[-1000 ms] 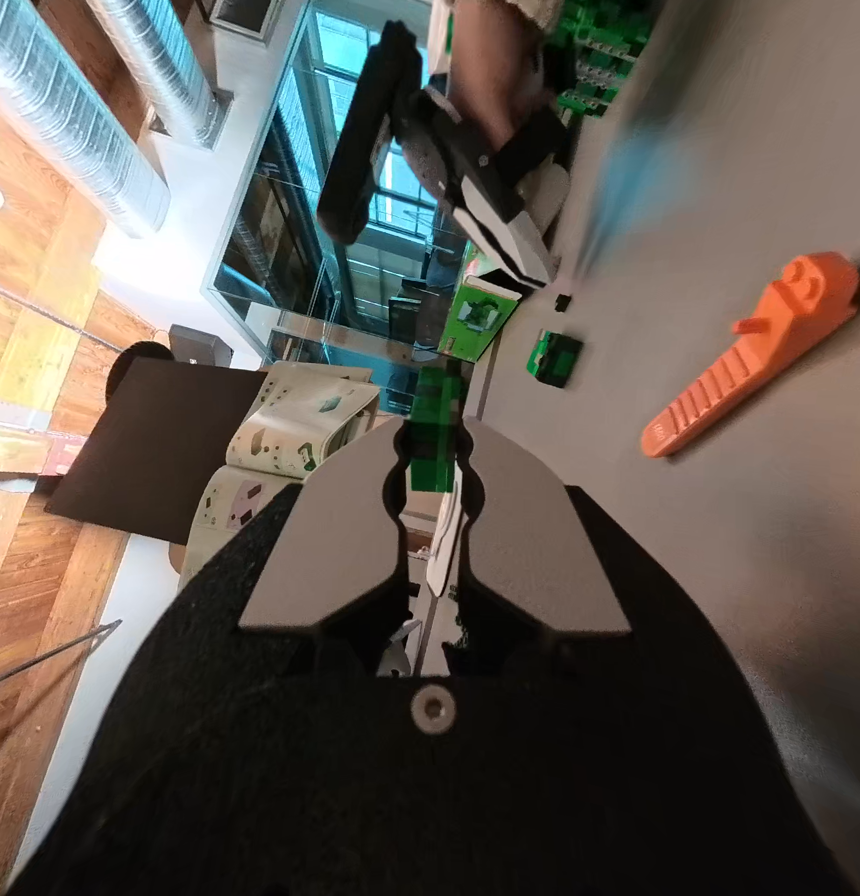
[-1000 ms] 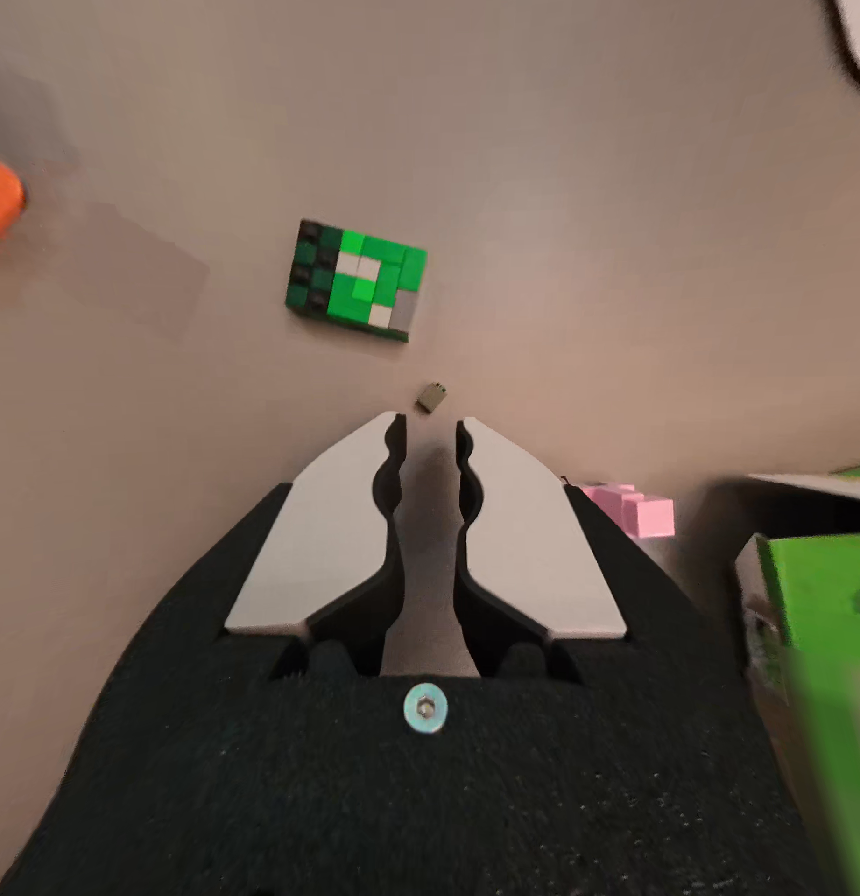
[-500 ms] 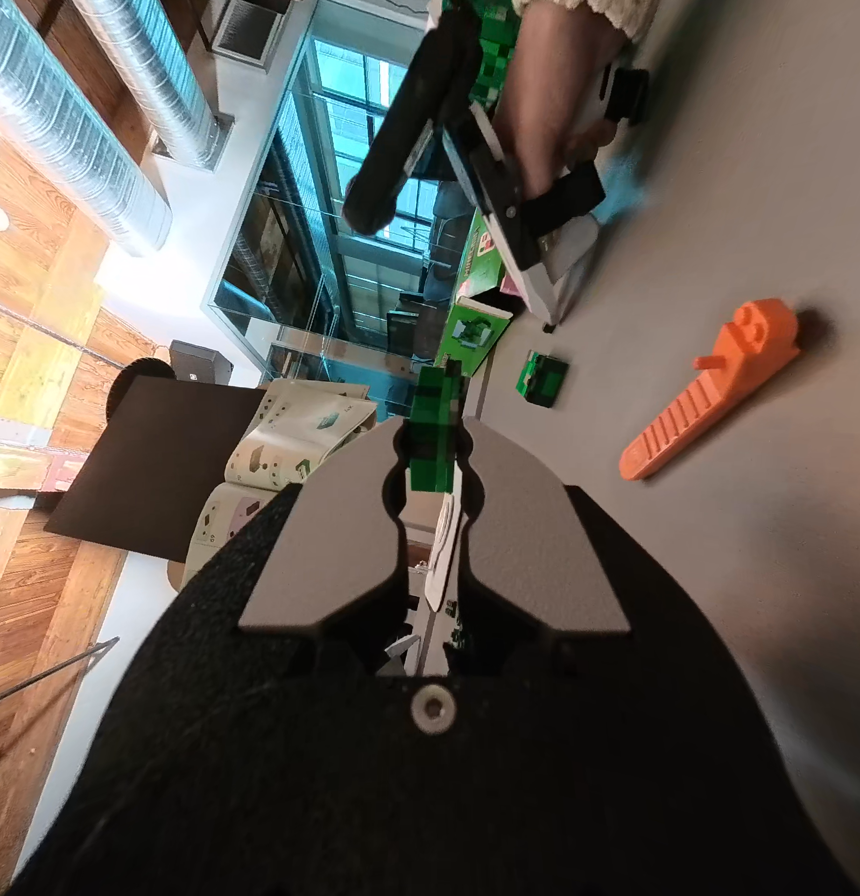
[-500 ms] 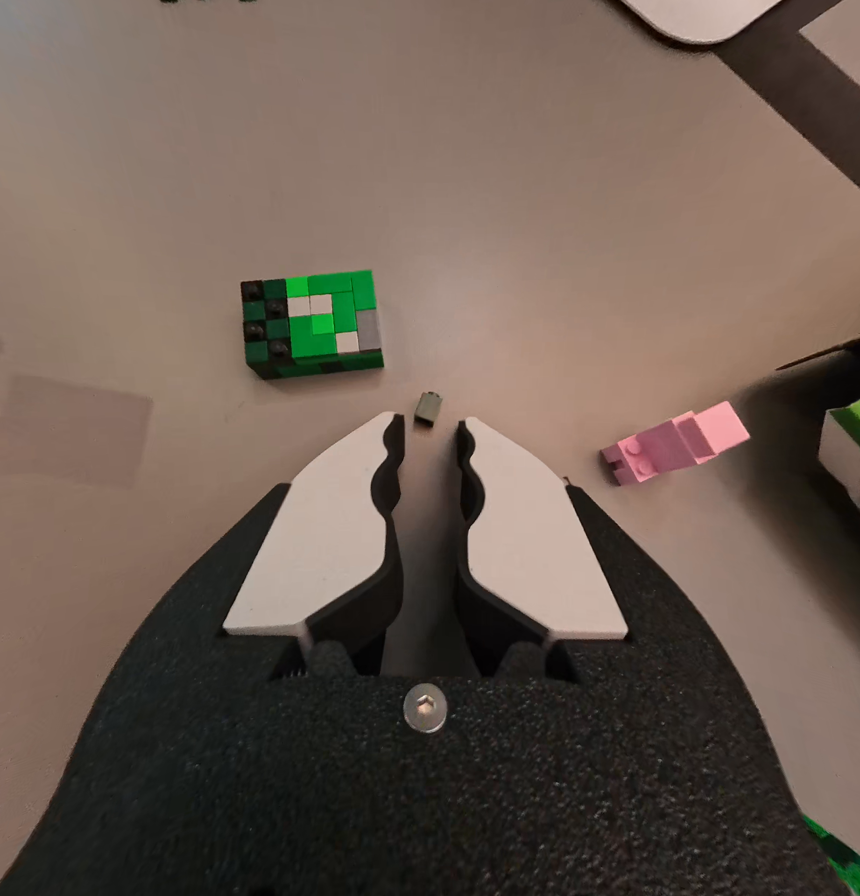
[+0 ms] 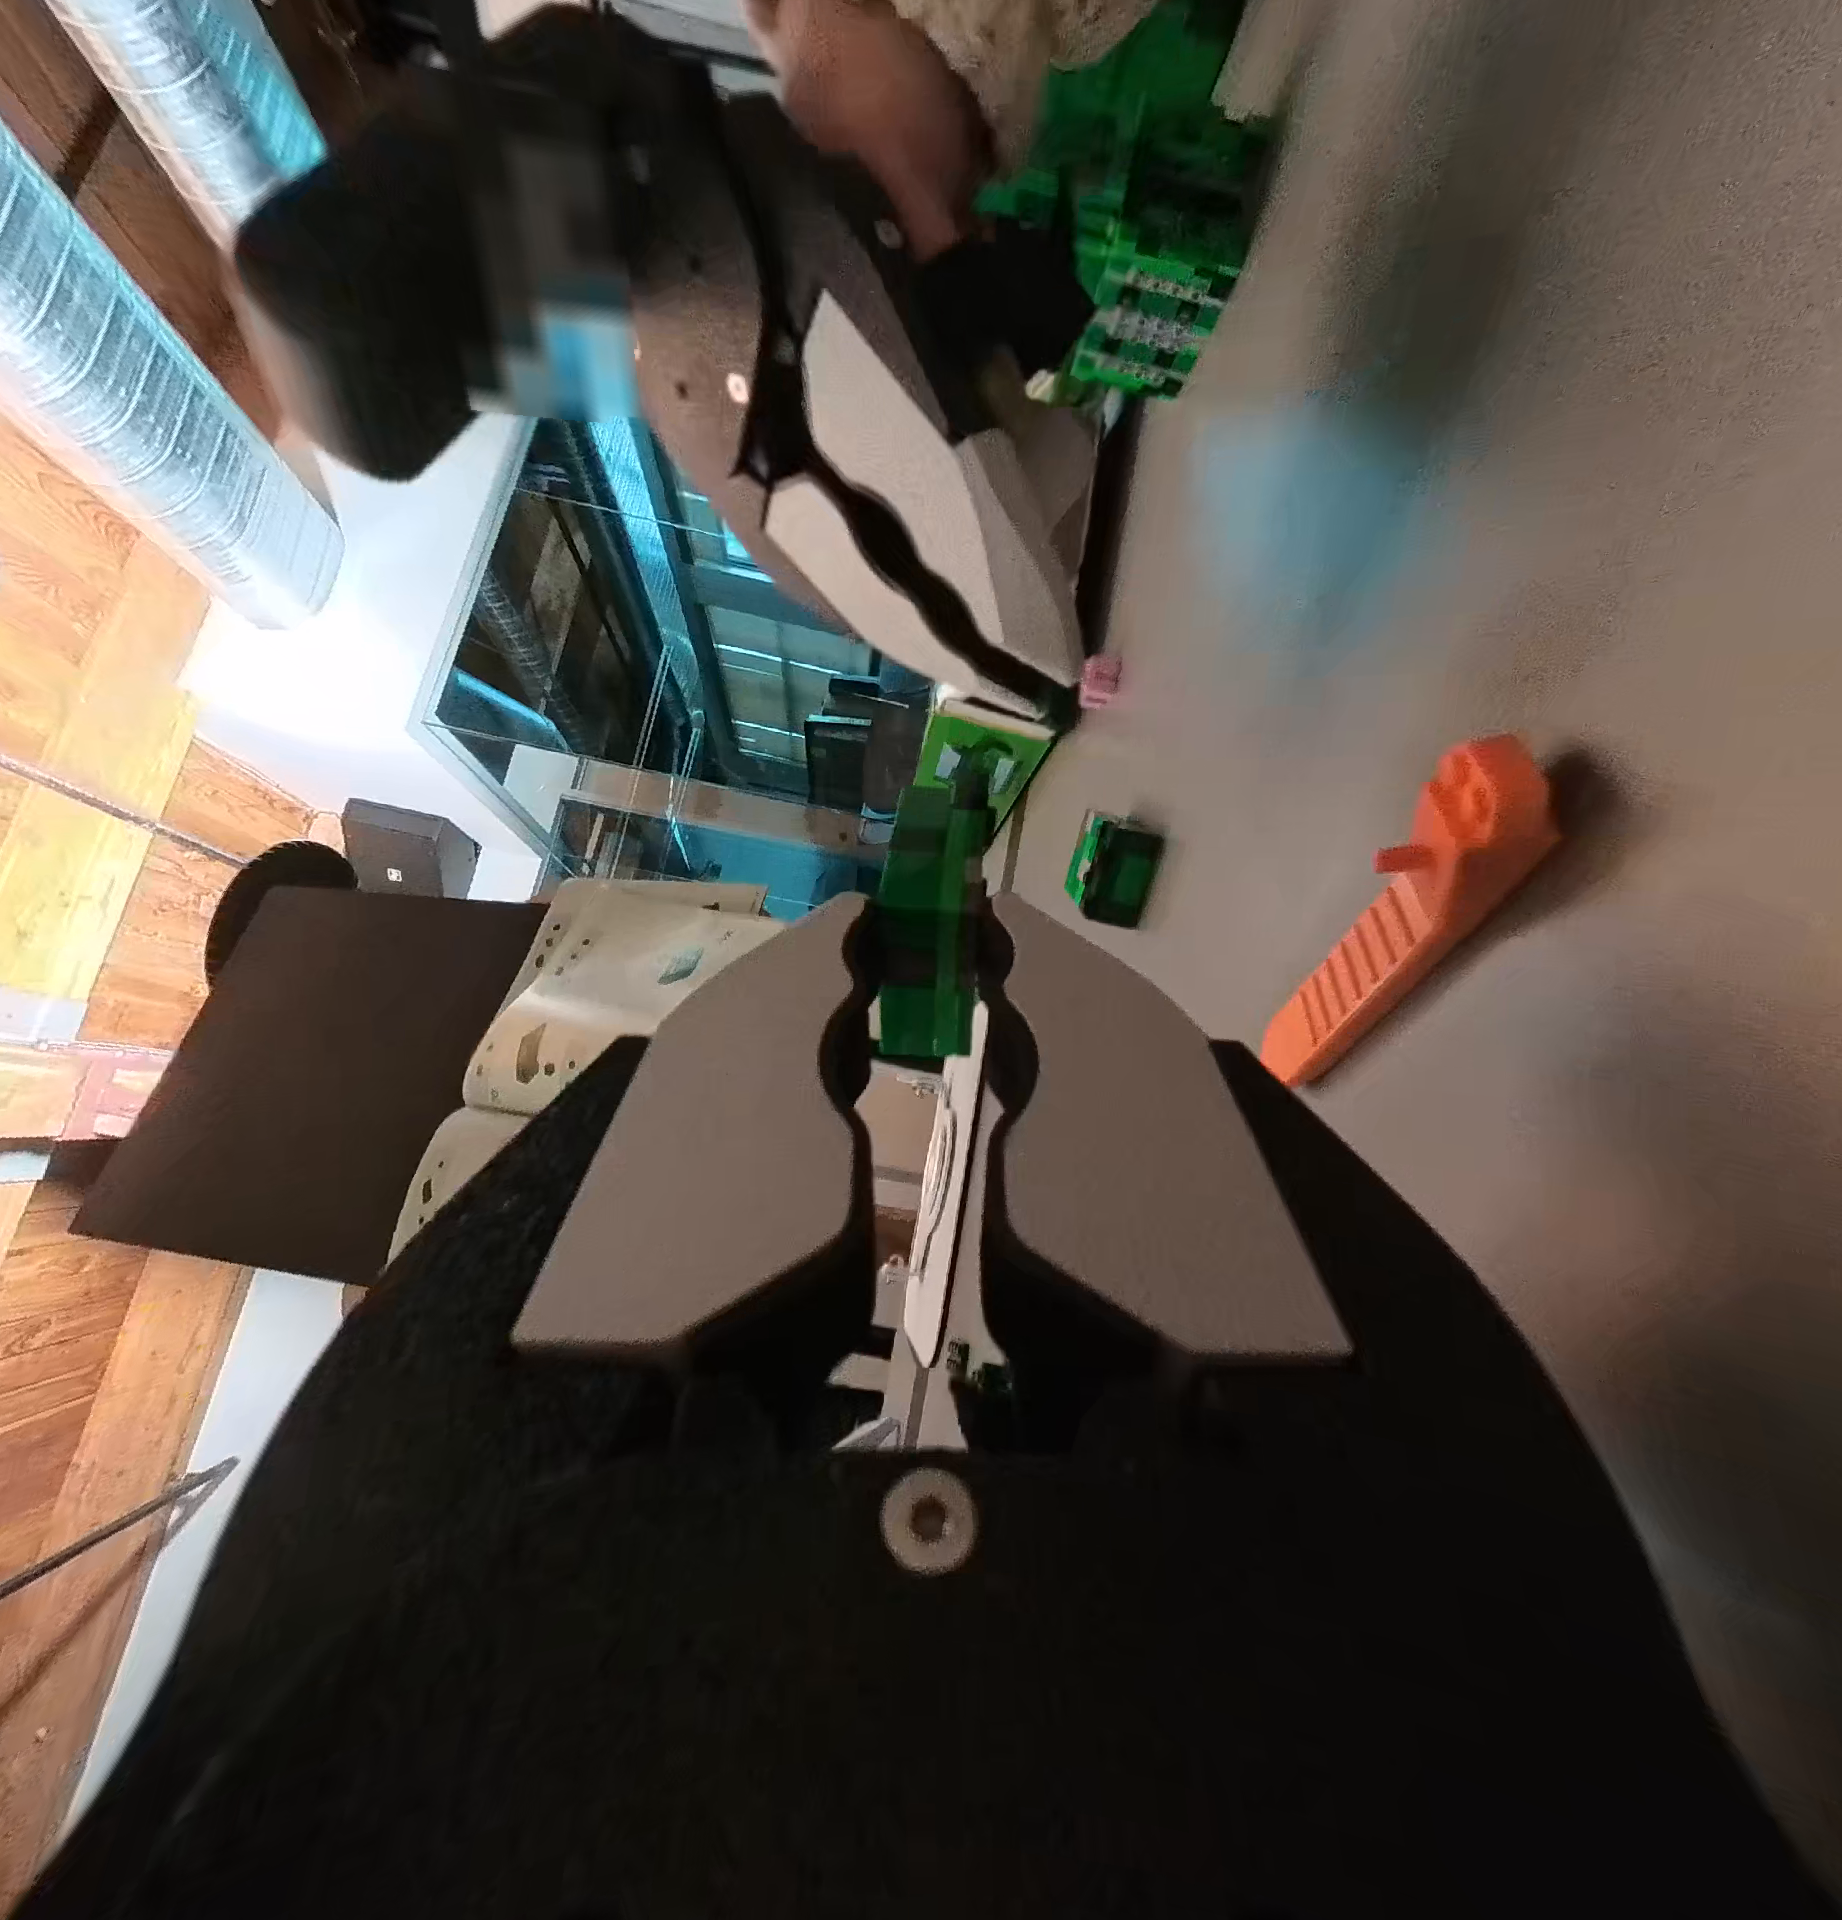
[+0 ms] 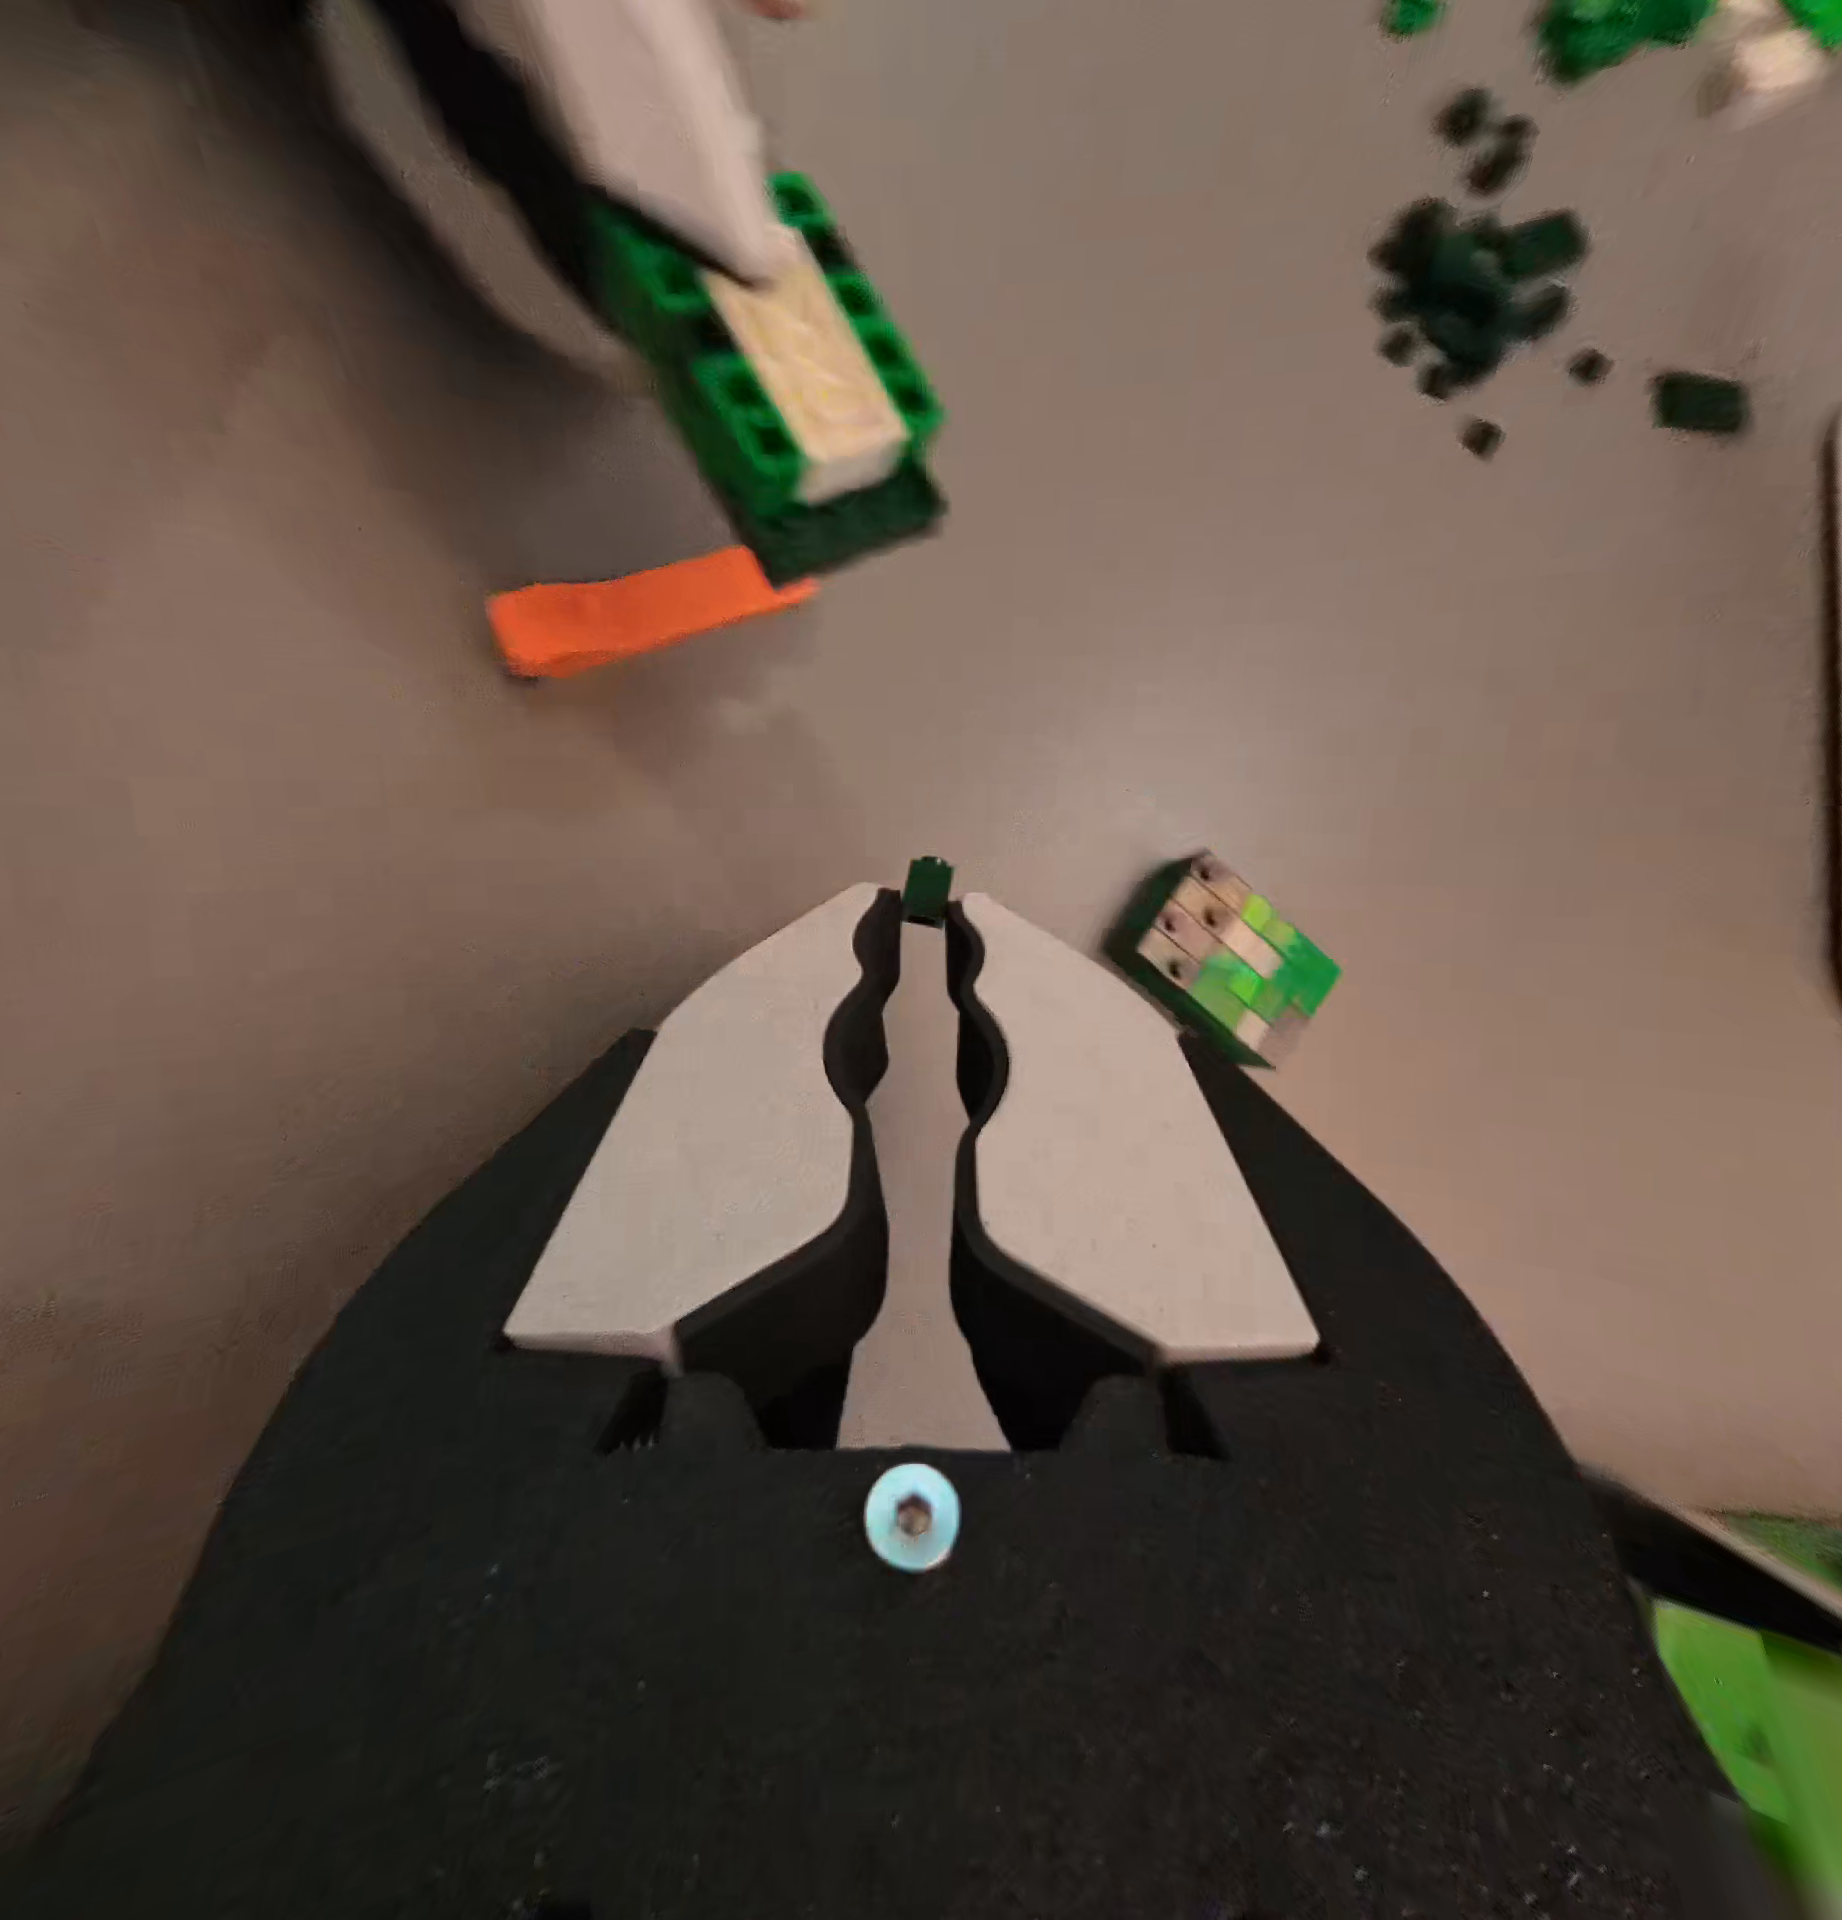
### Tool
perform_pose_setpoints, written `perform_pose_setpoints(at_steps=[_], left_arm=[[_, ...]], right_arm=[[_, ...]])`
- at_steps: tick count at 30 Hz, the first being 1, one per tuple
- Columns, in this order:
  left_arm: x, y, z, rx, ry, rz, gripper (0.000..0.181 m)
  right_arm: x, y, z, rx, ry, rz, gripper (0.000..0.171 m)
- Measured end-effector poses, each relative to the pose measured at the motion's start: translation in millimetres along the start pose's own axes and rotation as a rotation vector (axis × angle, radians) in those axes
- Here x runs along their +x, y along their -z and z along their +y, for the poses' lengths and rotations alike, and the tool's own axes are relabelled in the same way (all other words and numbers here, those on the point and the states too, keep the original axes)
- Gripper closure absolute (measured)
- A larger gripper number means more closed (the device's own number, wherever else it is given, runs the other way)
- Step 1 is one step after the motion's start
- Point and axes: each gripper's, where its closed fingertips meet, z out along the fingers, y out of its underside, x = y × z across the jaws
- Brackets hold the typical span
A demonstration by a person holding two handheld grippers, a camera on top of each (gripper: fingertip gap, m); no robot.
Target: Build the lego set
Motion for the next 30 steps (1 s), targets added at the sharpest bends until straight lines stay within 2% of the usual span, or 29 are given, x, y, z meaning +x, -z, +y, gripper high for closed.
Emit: perform_pose_setpoints(at_steps=[2, 5, 13, 30], left_arm=[[-0.6, 0.2, -2.0, 0.006, 0.008, -0.002, 0.164], [-1.2, 1.1, -3.8, 0.01, 0.011, -0.005, 0.164], [2.1, 0.6, -6.7, 0.02, 0.013, 0.012, 0.163], [7.8, -0.7, -10.3, 0.034, 0.007, 0.039, 0.164]], right_arm=[[-14.4, -1.9, -7.1, -0.099, 0.1, -0.042, 0.163], [-20.5, -3.8, -22.0, -0.125, 0.188, -0.043, 0.163], [-23.5, 0.0, -41.0, -0.095, 0.21, -0.067, 0.163], [-29.0, 5.1, -49.2, -0.09, 0.254, -0.121, 0.164]])
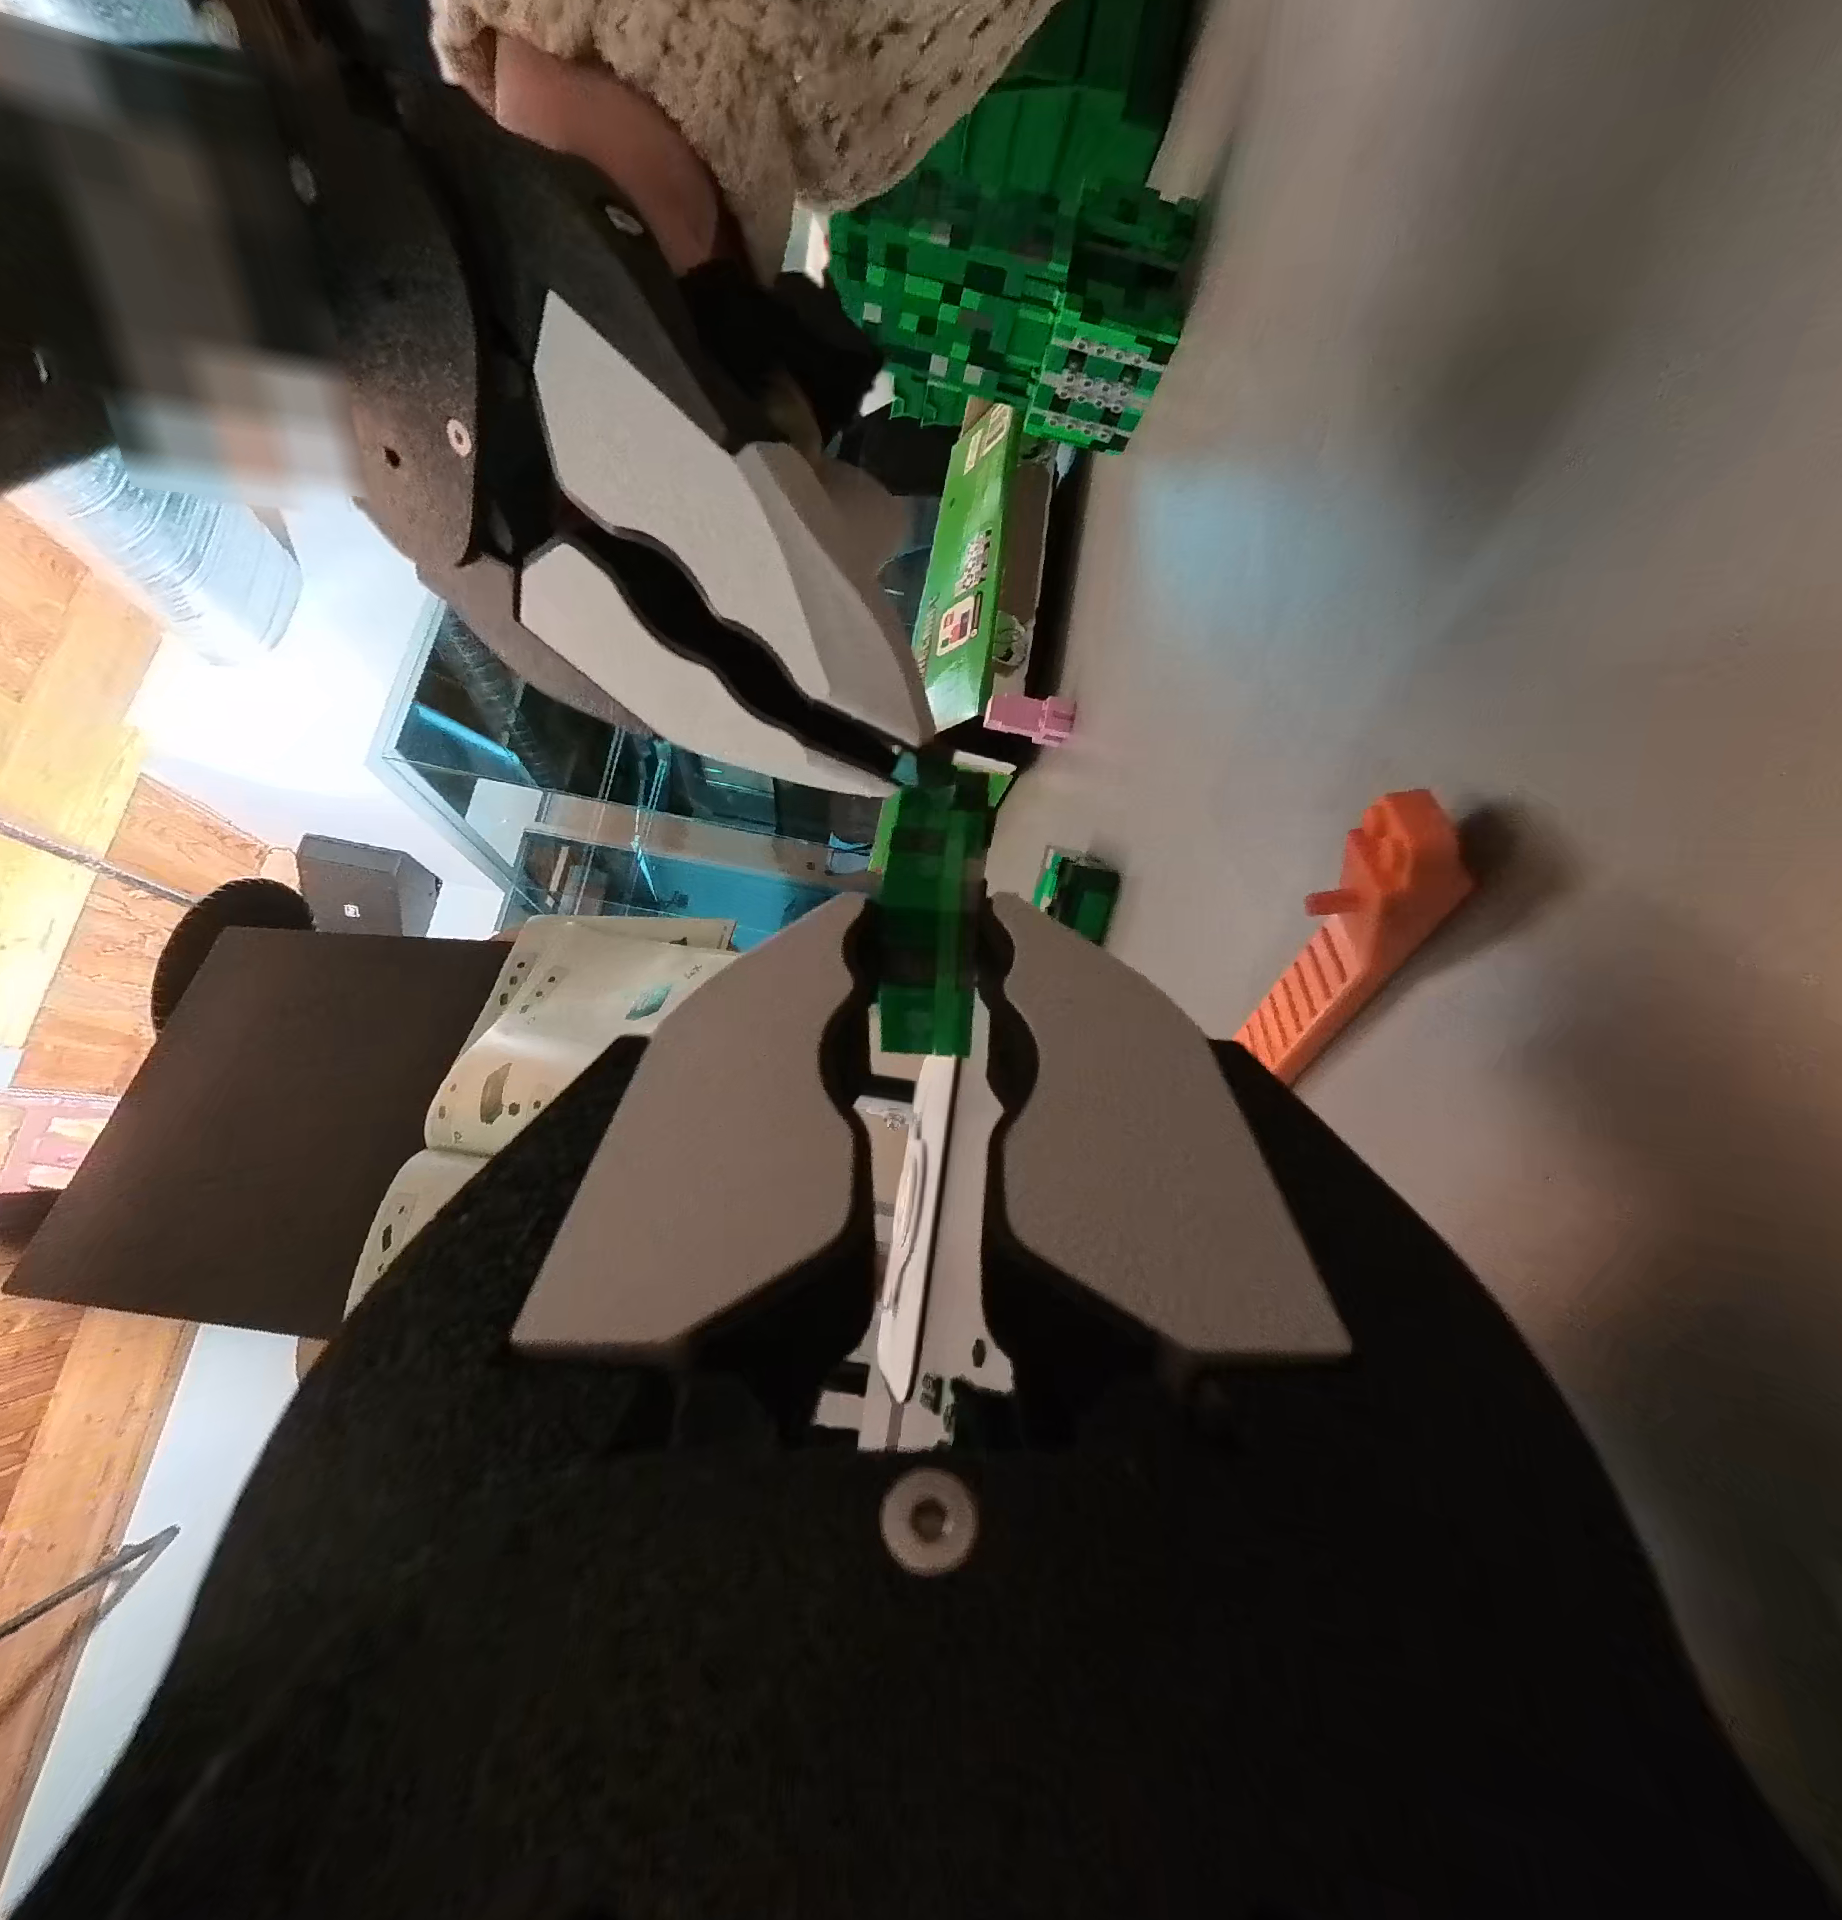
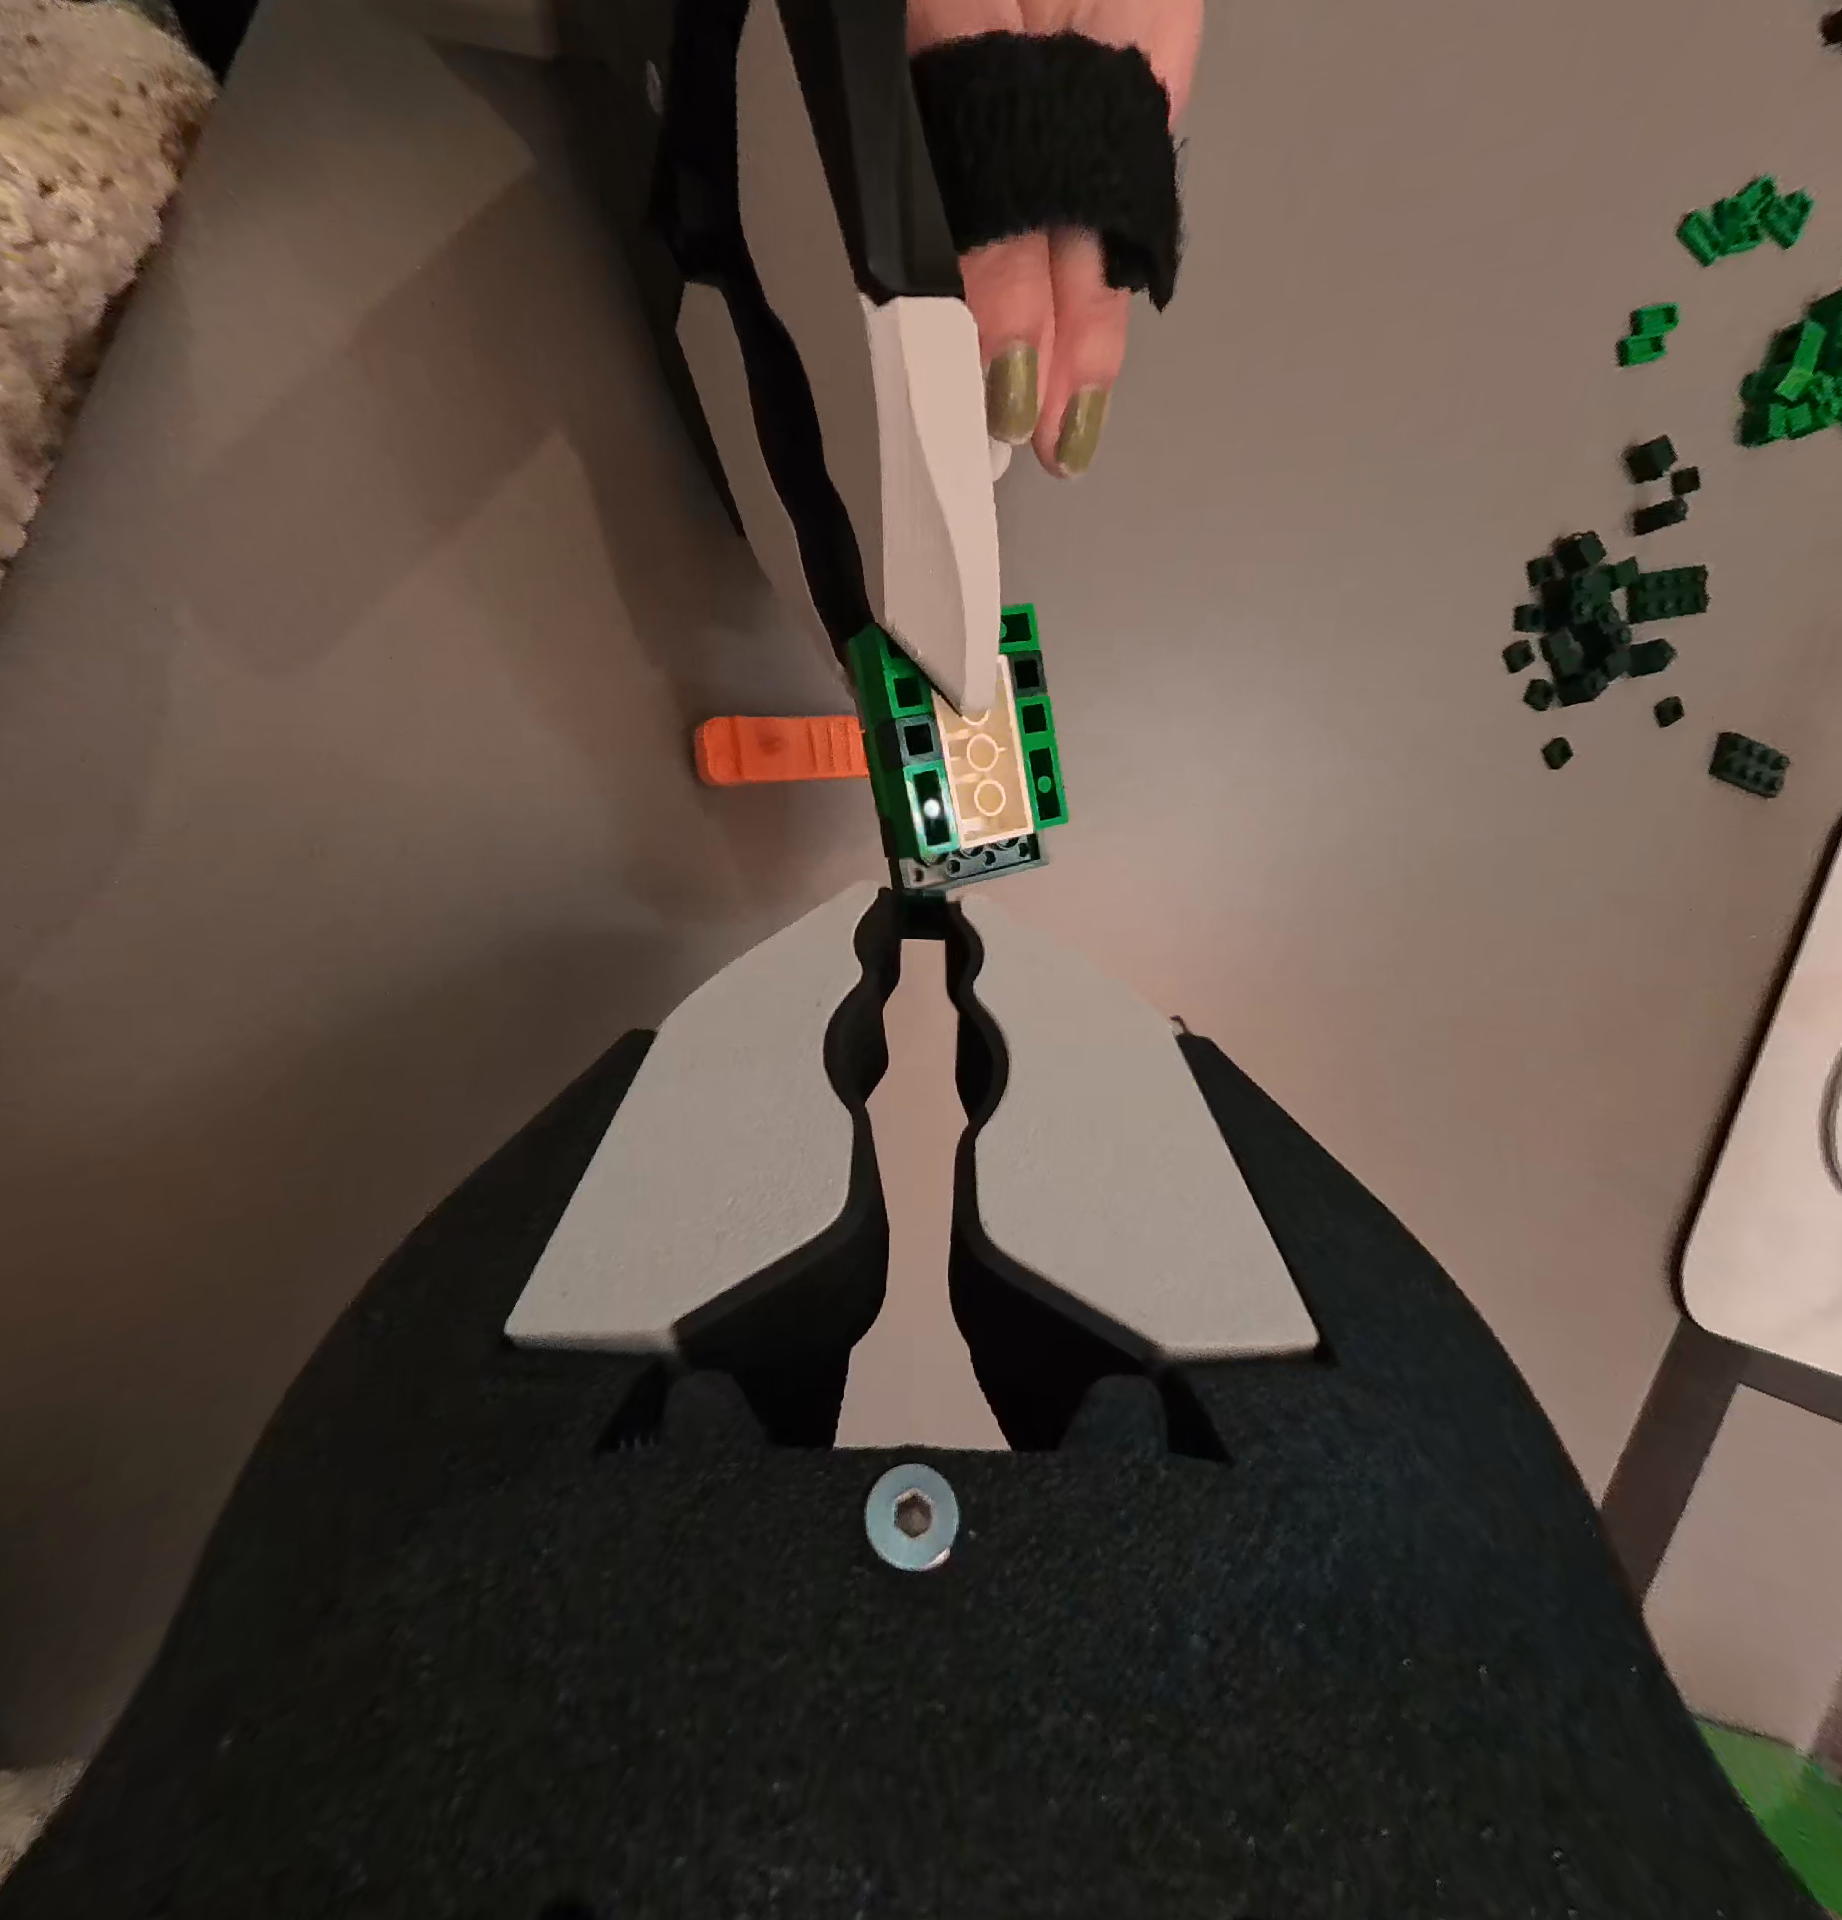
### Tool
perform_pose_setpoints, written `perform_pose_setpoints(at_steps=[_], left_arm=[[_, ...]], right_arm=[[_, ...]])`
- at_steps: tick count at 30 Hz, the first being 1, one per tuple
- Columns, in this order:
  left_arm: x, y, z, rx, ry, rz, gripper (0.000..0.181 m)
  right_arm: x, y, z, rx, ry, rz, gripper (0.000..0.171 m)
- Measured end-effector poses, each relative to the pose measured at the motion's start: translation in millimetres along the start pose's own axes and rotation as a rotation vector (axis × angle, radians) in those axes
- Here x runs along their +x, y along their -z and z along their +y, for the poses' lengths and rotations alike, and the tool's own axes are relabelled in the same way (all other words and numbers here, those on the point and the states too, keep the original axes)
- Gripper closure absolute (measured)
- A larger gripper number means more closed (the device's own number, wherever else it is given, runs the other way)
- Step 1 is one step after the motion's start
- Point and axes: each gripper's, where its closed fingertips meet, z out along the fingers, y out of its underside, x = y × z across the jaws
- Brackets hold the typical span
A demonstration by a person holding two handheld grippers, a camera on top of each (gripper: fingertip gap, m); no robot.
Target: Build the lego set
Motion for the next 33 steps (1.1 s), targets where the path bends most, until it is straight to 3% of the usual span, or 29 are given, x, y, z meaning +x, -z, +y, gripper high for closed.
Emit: perform_pose_setpoints(at_steps=[17, 33], left_arm=[[-0.2, 2.3, -11.9, 0.042, -0.06, -0.012, 0.164], [-0.1, 1.8, -12.0, 0.042, -0.069, -0.014, 0.163]], right_arm=[[-11.0, 1.8, -6.4, -0.069, 0.04, -0.21, 0.163], [-9.6, 0.3, -5.6, -0.091, 0.058, -0.188, 0.163]])
